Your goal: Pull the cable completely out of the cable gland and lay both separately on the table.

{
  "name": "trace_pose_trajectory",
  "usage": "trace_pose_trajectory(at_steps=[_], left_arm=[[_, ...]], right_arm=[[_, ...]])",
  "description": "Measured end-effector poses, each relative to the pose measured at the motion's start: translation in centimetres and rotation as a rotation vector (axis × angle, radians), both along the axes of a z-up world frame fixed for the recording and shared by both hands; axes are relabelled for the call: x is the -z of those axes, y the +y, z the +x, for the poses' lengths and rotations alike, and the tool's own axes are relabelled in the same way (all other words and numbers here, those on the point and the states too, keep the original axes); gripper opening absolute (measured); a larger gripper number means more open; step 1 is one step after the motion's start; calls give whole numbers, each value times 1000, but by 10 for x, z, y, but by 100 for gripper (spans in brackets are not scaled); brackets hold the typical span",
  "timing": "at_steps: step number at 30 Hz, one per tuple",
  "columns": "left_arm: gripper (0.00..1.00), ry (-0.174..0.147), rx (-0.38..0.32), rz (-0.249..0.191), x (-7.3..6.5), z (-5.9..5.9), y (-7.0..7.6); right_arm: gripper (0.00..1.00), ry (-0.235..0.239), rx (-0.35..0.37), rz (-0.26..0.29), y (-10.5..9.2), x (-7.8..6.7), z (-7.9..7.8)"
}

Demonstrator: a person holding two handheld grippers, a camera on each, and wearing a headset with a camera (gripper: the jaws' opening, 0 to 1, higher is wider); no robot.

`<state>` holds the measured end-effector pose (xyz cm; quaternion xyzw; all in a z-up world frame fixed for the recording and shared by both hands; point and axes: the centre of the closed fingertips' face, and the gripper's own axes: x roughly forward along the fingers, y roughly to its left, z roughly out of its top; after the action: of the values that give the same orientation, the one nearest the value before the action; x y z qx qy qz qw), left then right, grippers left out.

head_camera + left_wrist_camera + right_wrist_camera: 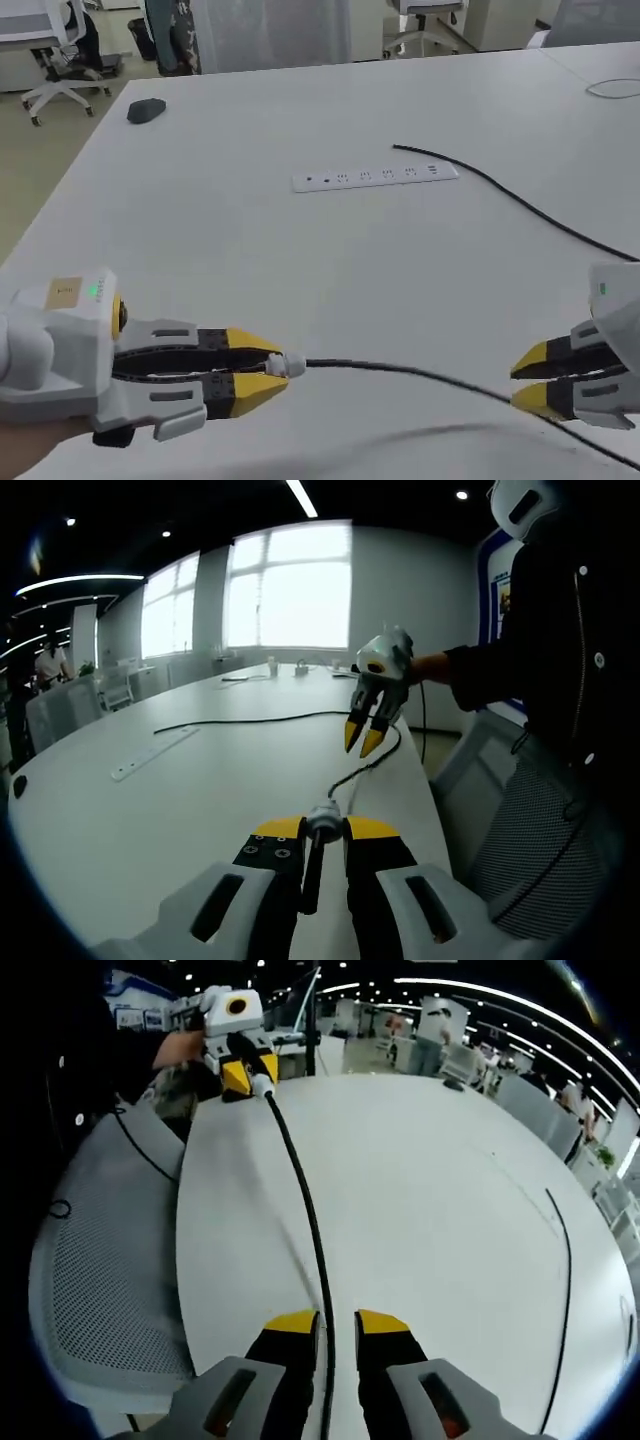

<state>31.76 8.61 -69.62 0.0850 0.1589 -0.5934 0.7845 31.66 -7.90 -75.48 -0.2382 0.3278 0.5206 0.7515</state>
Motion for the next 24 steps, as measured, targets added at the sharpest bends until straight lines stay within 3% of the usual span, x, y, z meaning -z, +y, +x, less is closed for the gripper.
trace_pose_trajectory(at_steps=[1,2,5,6,7,10,16,20,21,22,24], left_arm=[[15,0,3,4,1,0,-1],[15,0,6,7,2,-1,-2],[15,-2,19,2,-1,-2,-8],[15,-5,20,2,-2,-1,-9],[15,-6,21,1,-3,-1,-10],[15,-15,33,-2,-6,-2,-13],[15,-28,50,-4,-13,-7,-16],[15,-33,54,-12,-16,-9,-16],[15,-34,52,-11,-16,-9,-15],[15,-32,54,-12,-15,-9,-14],[15,-29,51,-15,-14,-10,-13]], right_arm=[[12,-28,-17,17,8,-6,1],[13,-23,-30,36,17,-11,-2],[17,-9,-78,191,63,-38,-8],[16,-20,-98,204,73,-43,-9],[16,-68,-116,217,86,-49,-5],[14,-106,-171,226,110,-56,-5],[14,-106,-246,209,142,-47,-4],[6,-95,-283,209,151,-45,-10],[2,-101,-292,204,152,-45,-11],[0,-137,-299,183,150,-44,-7],[0,-118,-307,189,151,-44,-10]])
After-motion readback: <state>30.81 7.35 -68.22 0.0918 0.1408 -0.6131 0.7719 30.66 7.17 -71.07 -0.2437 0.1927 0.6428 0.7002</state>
